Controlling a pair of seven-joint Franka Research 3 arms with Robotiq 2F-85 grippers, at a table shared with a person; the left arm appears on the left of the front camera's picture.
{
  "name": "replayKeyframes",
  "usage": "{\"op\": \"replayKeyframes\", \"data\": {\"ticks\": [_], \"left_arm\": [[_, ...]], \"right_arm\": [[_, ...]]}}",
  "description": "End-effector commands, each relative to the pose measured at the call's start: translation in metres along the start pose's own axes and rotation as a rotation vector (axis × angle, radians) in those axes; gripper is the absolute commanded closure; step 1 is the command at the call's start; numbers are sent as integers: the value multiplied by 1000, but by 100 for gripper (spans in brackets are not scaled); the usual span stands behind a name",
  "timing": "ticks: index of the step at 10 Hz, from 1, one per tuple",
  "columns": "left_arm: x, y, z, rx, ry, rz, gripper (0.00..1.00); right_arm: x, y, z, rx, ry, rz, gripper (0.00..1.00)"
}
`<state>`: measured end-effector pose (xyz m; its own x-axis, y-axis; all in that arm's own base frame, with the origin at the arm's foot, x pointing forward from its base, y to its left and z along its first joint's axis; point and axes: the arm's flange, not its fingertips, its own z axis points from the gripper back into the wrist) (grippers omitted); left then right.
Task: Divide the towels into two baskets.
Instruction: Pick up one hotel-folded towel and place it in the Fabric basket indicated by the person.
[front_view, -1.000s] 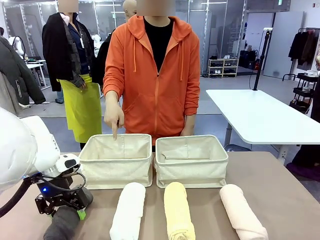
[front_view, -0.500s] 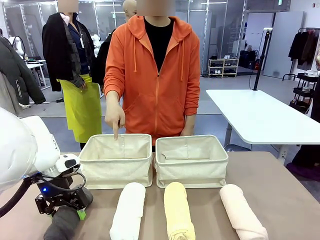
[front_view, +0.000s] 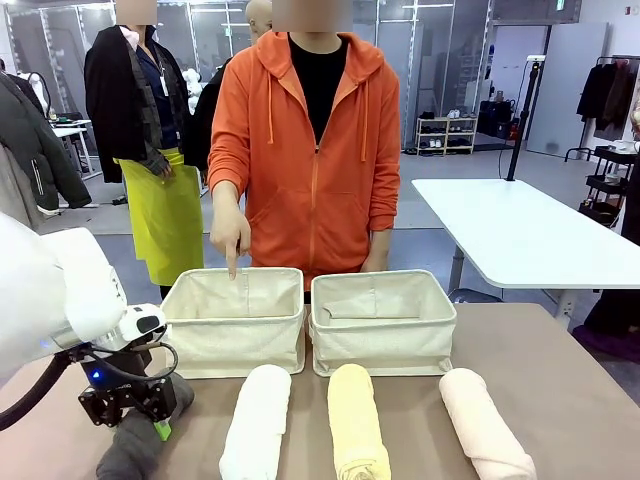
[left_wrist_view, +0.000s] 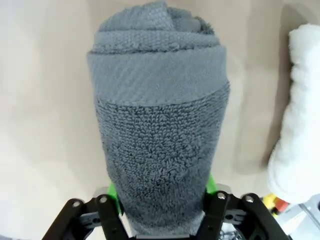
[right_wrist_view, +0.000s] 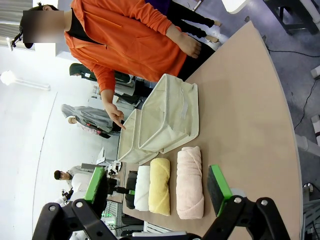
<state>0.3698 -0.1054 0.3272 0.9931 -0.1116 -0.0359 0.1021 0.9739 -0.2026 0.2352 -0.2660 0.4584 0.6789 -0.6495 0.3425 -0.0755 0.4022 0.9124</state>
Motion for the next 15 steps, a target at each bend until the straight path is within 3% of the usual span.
{"op": "replayKeyframes", "data": {"ticks": [1, 2, 3, 4, 5, 7, 8, 9, 10, 15], "left_arm": [[1, -4, 0, -25, 6, 11, 80], [1, -4, -1, -22, 11, 16, 65], [1, -5, -2, -22, 11, 15, 99], [-1, -7, 1, -21, 10, 8, 84], [-3, -9, 2, -23, 8, -5, 100], [-6, -13, 5, -19, 8, -20, 100], [-9, -16, 8, -15, 7, -28, 75], [-14, -18, 16, -11, 11, -49, 75], [-20, -21, 27, -4, -5, -75, 88], [-55, -47, 118, 52, -144, -470, 88]], "right_arm": [[0, 2, 2, 16, -7, 10, 0], [0, 2, 2, 16, -7, 10, 0], [0, 2, 2, 16, -7, 10, 0], [0, 2, 2, 16, -7, 10, 0], [0, 2, 2, 16, -7, 10, 0], [0, 2, 2, 16, -7, 10, 0], [0, 2, 2, 16, -7, 10, 0], [0, 2, 2, 16, -7, 10, 0], [0, 2, 2, 16, -7, 10, 0], [0, 2, 2, 16, -7, 10, 0]]}}
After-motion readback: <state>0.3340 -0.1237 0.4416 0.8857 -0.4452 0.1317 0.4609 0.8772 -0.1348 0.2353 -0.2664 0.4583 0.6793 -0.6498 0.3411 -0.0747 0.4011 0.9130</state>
